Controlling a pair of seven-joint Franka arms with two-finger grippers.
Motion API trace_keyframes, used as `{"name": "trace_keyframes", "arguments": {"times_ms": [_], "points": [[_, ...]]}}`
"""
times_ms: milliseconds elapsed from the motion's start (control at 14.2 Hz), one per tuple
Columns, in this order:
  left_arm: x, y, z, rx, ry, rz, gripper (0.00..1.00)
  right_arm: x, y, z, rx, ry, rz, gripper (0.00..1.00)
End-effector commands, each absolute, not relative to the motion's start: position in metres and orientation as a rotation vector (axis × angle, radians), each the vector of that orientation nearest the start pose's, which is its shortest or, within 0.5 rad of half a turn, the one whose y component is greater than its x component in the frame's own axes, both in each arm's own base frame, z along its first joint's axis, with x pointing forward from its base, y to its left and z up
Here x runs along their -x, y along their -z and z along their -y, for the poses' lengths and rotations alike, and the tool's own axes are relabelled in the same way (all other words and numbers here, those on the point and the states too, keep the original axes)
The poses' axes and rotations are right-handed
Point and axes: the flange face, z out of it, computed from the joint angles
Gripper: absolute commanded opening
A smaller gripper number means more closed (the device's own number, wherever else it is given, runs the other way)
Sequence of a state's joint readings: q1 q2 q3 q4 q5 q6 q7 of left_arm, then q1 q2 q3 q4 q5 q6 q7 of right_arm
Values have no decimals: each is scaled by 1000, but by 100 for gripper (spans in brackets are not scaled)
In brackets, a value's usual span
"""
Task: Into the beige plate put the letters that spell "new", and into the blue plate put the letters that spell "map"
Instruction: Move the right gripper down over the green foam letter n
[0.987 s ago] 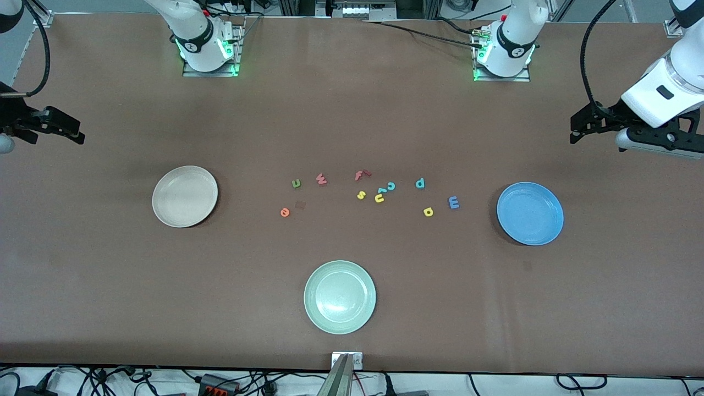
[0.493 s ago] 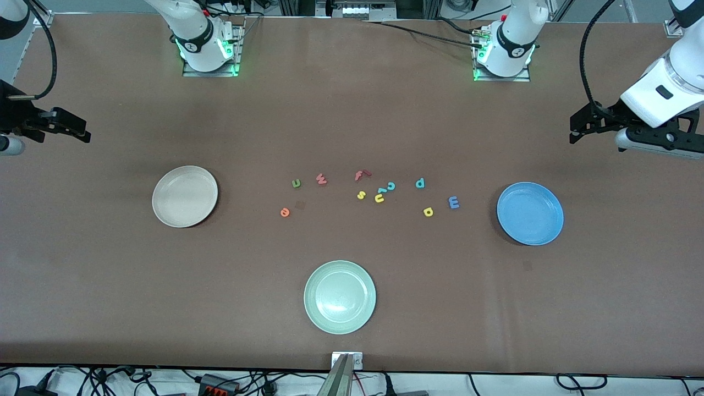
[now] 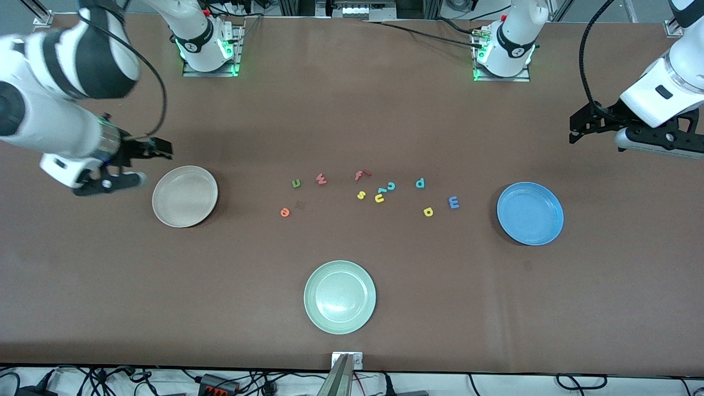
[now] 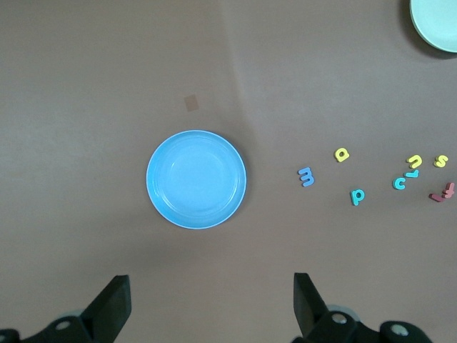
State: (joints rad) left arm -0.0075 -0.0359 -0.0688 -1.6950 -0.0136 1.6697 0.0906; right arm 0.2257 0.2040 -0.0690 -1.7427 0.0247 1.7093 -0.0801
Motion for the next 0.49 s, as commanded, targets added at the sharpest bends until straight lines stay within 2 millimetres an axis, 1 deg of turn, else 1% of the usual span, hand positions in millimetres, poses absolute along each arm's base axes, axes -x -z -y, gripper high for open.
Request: {"name": "trace_keyframes", "arguments": {"times_ms": [0,141,211,423], "points": [[-546,-600,45,3146,32,-278,100,-593,-406,-134,3076,-360,399,100],[-546,-600,45,3146,32,-278,100,-592,-383,-175,3100,-350,378,100],[-546,-600,45,3146,32,-278,100,-589,-370,-195,3104,-358,401,100],[-546,-600,45,3146,32,-278,100,-582,-322,-236,3120,-398,441,100]]}}
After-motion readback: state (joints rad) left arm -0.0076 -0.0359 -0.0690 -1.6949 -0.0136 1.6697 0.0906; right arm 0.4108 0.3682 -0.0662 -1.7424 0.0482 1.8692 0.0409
